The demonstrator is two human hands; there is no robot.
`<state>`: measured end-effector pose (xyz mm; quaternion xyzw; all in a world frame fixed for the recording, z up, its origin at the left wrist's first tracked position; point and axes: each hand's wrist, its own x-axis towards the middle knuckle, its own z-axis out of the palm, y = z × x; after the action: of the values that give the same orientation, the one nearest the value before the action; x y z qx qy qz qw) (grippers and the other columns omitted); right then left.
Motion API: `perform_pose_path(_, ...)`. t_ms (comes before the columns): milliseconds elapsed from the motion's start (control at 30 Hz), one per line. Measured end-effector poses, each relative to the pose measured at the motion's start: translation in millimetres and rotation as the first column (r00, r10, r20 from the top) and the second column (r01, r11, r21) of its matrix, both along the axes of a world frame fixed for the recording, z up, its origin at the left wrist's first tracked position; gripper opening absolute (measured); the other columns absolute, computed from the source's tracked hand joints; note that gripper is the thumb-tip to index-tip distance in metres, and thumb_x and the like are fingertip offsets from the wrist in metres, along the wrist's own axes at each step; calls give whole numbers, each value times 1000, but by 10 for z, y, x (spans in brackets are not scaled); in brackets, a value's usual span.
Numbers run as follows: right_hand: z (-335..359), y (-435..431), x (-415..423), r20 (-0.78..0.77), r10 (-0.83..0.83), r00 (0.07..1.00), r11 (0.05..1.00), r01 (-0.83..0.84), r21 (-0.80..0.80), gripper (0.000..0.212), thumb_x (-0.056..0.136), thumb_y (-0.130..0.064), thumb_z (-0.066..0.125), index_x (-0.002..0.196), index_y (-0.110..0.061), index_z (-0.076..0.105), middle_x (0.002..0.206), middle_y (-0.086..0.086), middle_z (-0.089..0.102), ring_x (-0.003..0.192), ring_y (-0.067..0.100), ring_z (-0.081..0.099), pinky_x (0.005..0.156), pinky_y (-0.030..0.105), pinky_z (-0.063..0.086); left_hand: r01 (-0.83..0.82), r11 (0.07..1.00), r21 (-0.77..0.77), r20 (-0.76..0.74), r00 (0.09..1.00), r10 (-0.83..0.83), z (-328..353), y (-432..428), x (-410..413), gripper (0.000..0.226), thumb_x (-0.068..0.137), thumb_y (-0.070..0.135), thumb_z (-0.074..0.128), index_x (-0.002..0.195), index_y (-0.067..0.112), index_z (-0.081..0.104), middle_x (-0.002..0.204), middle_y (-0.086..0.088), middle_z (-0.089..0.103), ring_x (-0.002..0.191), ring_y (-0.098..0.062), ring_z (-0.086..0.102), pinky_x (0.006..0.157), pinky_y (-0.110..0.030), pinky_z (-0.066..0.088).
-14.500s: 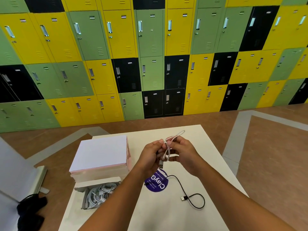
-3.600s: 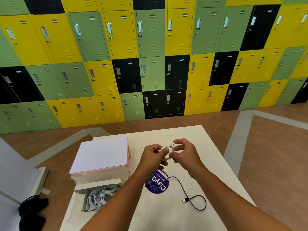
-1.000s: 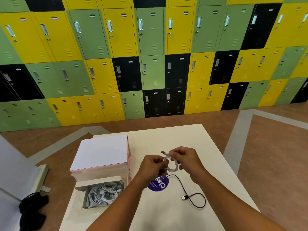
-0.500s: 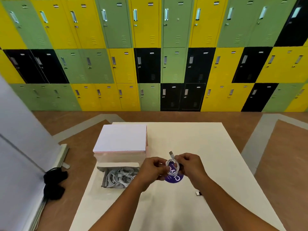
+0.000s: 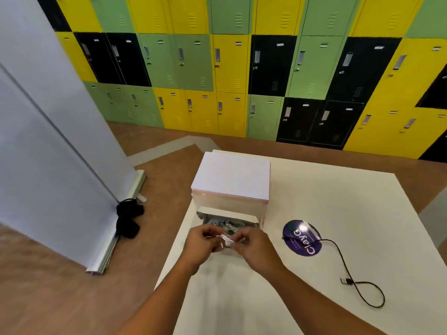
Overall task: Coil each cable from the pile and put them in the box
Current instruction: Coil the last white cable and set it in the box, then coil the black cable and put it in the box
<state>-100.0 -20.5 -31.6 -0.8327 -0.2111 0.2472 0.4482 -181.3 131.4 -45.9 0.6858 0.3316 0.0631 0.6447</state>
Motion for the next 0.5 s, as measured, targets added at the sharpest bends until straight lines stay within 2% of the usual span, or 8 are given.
perform_pose_path(33, -17, 119, -18, 77, 26, 997, 999, -23, -39, 7, 87, -13, 73, 88, -20, 74, 90, -10, 64, 73, 4, 59, 61, 11, 44, -32, 999, -8, 7, 999, 32, -39, 100, -28, 25, 90, -13, 60, 93, 6, 76, 95, -14, 74, 82, -25, 74, 74, -35, 62)
perform_pose_path(100, -54, 279, -21, 194, 88, 977, 992, -69, -104, 7, 89, -14, 72, 92, -19, 74, 96, -11, 57, 78, 5, 56, 64, 10, 40, -95, 995, -20, 26, 995, 95, -82, 216, -41, 32, 94, -14, 50, 92, 5, 76, 94, -13, 75, 79, -23, 74, 73, -32, 61)
perform_pose_path(167, -96, 445, -9, 282, 136, 950, 983, -95, -157, 7, 91, -14, 69, 95, -18, 73, 102, -7, 54, 85, 10, 57, 72, 21, 49, -130, 991, 37, 46, 991, 128, -100, 306, -41, 28, 95, -9, 54, 91, 6, 76, 86, -6, 77, 76, -17, 73, 71, -27, 59)
perform_pose_path(233, -121, 585, 14, 291, 140, 946, 978, -87, -189, 7, 94, -14, 63, 96, -18, 68, 101, -5, 55, 87, 13, 58, 75, 32, 55, -116, 987, 111, 49, 993, 111, -134, 371, -37, 15, 92, -3, 65, 96, 6, 77, 85, -2, 77, 76, -11, 72, 70, -21, 57)
perform_pose_path(267, -128, 635, 29, 303, 151, 941, 974, -89, -208, 9, 95, -13, 59, 98, -19, 66, 100, -4, 56, 86, 14, 58, 75, 33, 55, -98, 986, 136, 39, 995, 93, -174, 396, -24, 15, 89, -1, 70, 101, 7, 77, 89, -1, 78, 81, -11, 73, 73, -21, 57)
perform_pose_path(333, -151, 726, 61, 357, 188, 915, 966, -106, -236, 15, 96, -10, 57, 107, -17, 65, 108, -2, 57, 92, 14, 59, 77, 28, 53, -61, 979, 193, -2, 998, 63, -259, 429, -1, 24, 86, 1, 74, 107, 10, 76, 98, 1, 77, 90, -12, 73, 83, -27, 59)
perform_pose_path(400, -190, 820, 87, 403, 237, 884, 953, -130, -274, 22, 96, -12, 60, 117, -18, 66, 120, -3, 57, 103, 16, 60, 87, 25, 52, -30, 961, 276, -37, 998, 42, -319, 459, 11, 27, 84, 3, 74, 109, 13, 76, 100, 7, 76, 94, -8, 71, 87, -28, 57)
perform_pose_path(500, -186, 895, 123, 357, 332, 873, 910, -197, -365, 30, 96, -18, 61, 126, -18, 66, 127, -1, 63, 114, 20, 61, 98, 25, 45, 88, 911, 402, -135, 990, -36, -358, 433, 34, 23, 88, 7, 62, 102, 21, 74, 93, 12, 73, 86, -8, 67, 72, -14, 51)
